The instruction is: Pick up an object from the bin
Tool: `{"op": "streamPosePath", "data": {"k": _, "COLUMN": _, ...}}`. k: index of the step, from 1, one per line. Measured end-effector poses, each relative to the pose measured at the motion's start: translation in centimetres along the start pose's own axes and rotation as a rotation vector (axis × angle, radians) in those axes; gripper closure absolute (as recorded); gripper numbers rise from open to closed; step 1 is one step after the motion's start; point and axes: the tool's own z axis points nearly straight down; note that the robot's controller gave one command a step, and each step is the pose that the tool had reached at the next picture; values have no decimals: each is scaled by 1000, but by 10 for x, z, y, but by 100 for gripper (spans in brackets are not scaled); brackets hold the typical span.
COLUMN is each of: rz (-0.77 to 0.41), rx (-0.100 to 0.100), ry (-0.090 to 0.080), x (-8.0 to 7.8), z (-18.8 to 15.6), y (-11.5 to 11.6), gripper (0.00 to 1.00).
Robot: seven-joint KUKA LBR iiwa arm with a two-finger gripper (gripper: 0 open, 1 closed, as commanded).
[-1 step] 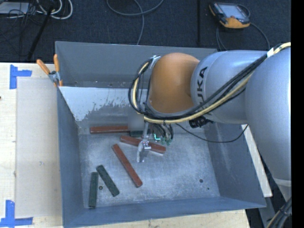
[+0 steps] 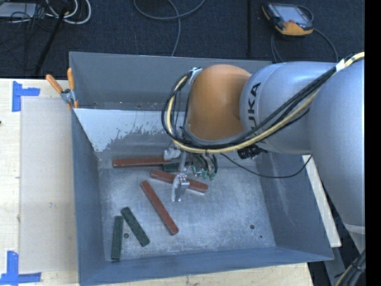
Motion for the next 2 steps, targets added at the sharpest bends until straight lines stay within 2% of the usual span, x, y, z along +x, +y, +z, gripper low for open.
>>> {"op": "streamPosePath", "data": {"k": 1, "rz": -36, "rx": -8, "ry": -27, "x": -18, "z": 51, "y": -33, "gripper": 100}}
{"op": "streamPosePath", "data": {"k": 2, "rz": -36, "rx": -8, "ry": -27, "x": -18, "z": 51, "y": -33, "gripper": 100}}
